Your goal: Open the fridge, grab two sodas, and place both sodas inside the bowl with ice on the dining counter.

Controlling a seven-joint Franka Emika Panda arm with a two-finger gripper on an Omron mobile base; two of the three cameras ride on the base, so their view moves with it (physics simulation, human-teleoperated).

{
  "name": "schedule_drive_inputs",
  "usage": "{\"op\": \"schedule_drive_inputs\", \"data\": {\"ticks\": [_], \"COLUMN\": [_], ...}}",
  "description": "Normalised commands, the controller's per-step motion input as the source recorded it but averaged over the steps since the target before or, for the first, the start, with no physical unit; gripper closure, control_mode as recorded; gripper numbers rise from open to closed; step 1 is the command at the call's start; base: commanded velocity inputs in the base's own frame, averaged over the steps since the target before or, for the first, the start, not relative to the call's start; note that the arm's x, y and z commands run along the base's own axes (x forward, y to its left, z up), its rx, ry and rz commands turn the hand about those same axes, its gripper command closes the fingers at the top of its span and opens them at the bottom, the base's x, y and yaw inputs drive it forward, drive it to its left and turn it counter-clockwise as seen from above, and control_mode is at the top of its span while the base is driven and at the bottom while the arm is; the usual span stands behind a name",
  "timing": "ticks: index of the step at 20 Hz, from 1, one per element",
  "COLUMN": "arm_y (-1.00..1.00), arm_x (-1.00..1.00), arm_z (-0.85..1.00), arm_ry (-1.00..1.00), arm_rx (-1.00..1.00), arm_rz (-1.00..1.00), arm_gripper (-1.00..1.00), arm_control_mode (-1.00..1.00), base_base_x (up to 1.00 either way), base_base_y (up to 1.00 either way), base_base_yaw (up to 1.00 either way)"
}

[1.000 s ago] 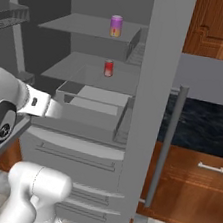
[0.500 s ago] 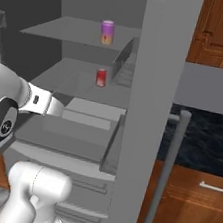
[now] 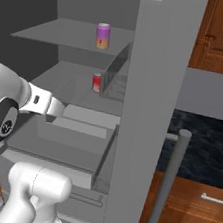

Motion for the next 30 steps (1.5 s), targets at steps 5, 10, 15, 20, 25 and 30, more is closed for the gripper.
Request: {"op": "schedule_drive_inputs", "data": {"ticks": [5,10,15,20,25,30], "arm_y": [0.00,0.00,0.00,0.00,0.00,0.00], "arm_x": [0.00,0.13,0.12,0.34,0.52,0.55], "arm_z": [0.00,-0.07,-0.11,-0.06,-0.31,-0.27], "arm_ry": [0.00,-0.20,-0.33,-0.19,-0.07,-0.06], "arm_rx": [0.00,-0.04,-0.04,0.00,0.00,0.00], "arm_rz": [0.00,0.00,0.00,0.01,0.05,0.05], "arm_gripper": [-1.00,-1.00,-1.00,-1.00,-1.00,-1.00], "arm_control_mode": [1.00,-1.00,-1.00,-1.00,-1.00,-1.00], "base_base_x": [0.64,0.10,0.00,0.00,0.00,0.00], "base_base_y": [0.02,0.00,0.00,0.00,0.00,0.00], "base_base_yaw": [0.00,0.00,0.00,0.00,0.00,0.00]}}
